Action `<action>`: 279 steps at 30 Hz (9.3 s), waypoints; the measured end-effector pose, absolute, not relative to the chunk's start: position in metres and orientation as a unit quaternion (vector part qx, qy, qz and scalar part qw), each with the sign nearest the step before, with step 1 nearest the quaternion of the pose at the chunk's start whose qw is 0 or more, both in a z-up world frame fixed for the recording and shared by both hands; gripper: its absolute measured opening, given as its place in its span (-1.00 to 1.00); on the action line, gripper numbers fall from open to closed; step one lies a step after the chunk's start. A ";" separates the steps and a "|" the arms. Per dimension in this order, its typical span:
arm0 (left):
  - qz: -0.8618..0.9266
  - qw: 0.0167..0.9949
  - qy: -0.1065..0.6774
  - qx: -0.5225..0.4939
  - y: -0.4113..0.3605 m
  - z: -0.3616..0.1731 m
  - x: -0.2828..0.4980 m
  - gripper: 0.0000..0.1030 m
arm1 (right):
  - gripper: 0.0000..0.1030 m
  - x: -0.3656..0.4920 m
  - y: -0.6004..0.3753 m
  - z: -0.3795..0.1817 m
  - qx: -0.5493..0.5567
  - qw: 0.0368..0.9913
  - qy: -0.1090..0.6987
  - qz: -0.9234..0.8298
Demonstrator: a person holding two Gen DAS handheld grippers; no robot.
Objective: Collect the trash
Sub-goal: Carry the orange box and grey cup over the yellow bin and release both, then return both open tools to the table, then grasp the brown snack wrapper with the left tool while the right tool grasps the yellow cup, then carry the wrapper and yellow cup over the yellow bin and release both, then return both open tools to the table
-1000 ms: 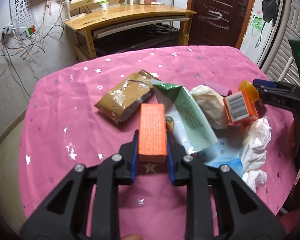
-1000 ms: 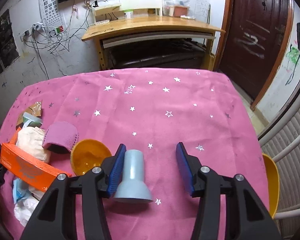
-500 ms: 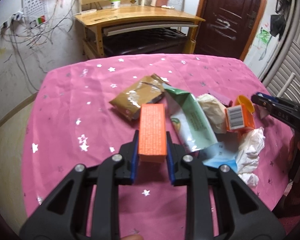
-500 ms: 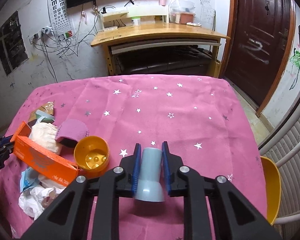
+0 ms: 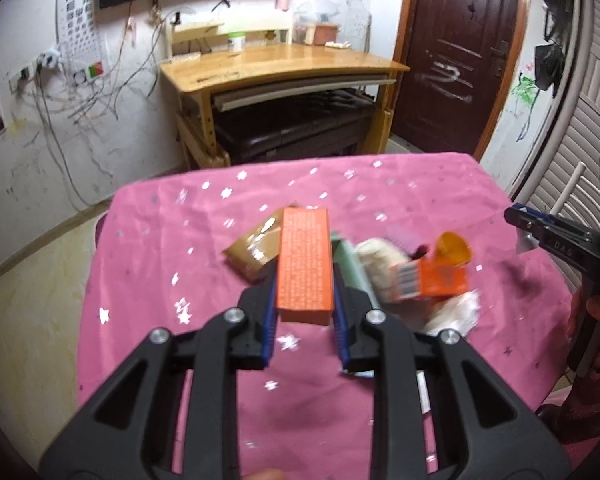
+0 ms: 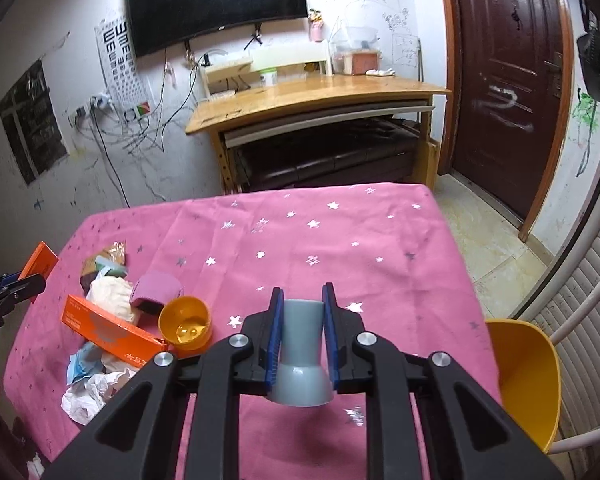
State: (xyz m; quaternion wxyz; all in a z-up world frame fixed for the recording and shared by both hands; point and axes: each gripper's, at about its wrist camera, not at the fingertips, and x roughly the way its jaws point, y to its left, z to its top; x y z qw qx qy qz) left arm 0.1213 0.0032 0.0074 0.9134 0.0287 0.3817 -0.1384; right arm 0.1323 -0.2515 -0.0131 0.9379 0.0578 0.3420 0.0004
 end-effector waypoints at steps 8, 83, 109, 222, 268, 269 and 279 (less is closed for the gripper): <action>-0.180 0.914 0.360 0.051 -0.065 0.034 0.121 -0.57 | -0.75 0.112 -0.302 -0.006 0.092 0.944 0.316 -0.019; -0.201 0.888 0.412 0.007 -0.182 0.028 0.142 0.49 | -0.12 0.077 -0.372 -0.030 0.159 0.942 0.297 -0.009; -0.020 0.904 0.425 -0.050 0.032 0.001 0.186 0.64 | 0.12 0.156 -0.214 -0.024 0.072 0.924 0.360 0.107; -0.180 0.911 0.362 0.084 -0.120 0.047 0.138 -0.64 | -0.31 0.078 -0.344 -0.012 0.118 0.942 0.313 0.000; -0.327 0.817 0.462 0.108 -0.372 -0.014 0.121 0.14 | -0.20 0.021 -0.503 -0.068 0.279 0.913 0.273 -0.120; -0.324 0.821 0.458 0.102 -0.363 -0.010 0.120 0.18 | -0.20 0.022 -0.498 -0.066 0.273 0.915 0.273 -0.115; -0.295 0.848 0.439 0.040 -0.283 0.017 0.120 0.38 | -0.09 0.039 -0.446 -0.052 0.226 0.928 0.285 -0.077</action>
